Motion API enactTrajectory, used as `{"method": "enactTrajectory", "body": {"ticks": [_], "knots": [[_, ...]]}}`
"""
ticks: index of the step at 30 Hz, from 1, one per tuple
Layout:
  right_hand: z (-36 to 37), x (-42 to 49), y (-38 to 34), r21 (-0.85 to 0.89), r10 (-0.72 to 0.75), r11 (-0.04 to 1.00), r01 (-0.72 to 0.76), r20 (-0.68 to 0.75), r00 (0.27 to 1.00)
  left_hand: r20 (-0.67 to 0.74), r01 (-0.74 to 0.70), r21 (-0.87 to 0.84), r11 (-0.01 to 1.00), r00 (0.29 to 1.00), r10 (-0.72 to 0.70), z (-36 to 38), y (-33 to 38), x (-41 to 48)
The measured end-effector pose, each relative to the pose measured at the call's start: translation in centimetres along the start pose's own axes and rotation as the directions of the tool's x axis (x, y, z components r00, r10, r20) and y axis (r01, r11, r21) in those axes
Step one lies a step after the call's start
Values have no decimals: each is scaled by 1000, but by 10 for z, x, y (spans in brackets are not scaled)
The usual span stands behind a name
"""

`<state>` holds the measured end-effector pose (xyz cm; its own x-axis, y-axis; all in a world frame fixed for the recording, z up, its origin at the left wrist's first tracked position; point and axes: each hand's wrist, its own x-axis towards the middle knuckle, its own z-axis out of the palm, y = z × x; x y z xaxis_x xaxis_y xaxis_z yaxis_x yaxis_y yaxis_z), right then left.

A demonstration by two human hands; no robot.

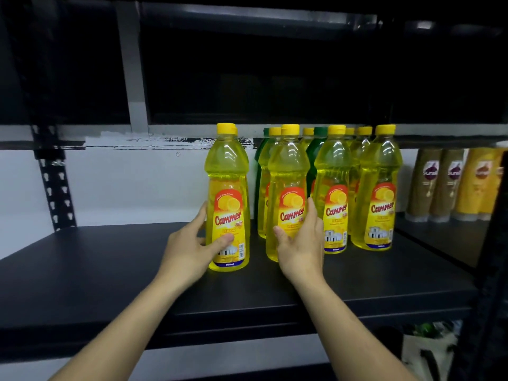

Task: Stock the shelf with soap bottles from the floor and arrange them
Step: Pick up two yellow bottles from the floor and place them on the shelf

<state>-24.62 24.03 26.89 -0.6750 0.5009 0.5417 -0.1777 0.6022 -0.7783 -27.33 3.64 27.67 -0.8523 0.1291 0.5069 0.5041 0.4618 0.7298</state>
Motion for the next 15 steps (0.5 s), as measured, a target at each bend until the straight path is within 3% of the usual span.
{"method": "enactTrajectory", "body": {"ticks": [8,15], "knots": [[12,7,6,-121,27,993,-2,202,979,-68,-25,78,997,997,30,30,-9,16],[12,4,3,-177,62,984,-25,208,976,-22,18,-22,1000,1000,-19,31,-8,10]]}}
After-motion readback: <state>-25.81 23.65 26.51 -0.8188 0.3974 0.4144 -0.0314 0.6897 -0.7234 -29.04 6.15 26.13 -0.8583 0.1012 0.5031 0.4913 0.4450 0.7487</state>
